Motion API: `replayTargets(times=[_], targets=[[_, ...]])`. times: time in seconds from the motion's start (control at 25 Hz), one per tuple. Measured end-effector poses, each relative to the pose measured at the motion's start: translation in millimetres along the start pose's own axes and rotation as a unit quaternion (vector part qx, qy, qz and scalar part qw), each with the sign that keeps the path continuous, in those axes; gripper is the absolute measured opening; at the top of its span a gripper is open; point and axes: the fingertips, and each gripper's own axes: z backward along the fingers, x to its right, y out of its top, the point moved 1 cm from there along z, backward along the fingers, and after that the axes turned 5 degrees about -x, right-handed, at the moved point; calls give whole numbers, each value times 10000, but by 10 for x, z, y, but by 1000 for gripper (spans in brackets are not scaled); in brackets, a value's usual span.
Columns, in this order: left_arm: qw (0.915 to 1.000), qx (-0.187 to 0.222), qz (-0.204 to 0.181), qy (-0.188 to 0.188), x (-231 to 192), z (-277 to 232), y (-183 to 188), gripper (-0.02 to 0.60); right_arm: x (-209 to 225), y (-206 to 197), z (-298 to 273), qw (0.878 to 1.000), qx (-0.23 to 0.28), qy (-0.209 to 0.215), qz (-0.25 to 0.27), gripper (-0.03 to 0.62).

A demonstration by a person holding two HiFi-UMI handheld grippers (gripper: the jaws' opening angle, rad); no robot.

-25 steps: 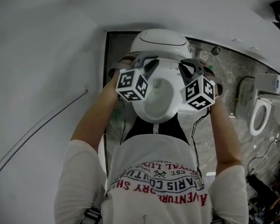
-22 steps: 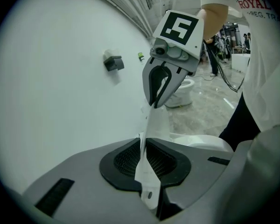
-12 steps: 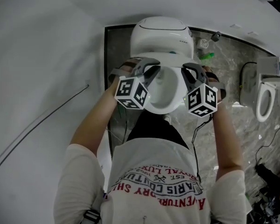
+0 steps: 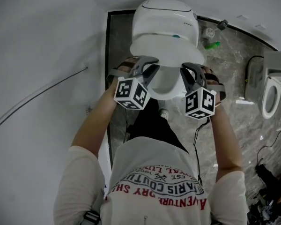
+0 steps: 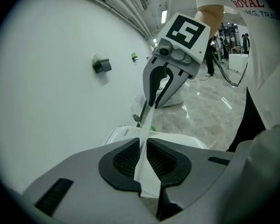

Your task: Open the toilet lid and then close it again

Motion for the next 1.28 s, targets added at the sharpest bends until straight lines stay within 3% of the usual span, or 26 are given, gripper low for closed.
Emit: replayTargets(times=[0.6,0.88,1.12,1.28], targets=[[9983,-99,37,566,829,46,-314,58,-889,-138,-49,9988,18,-232,429,20],[9962,-160,291,806,1245,-7,-456,69,-1302,-275,-109,9982,99,-253,539,20],[9945,-344,171,976,1618,-81,-553,71,-1662,-431,-166,9963,-17,-283,809,21],[9947,-505,-99,891,1891,-182,-739,74,-1962,-515,-316,9954,-88,-180,940,26]])
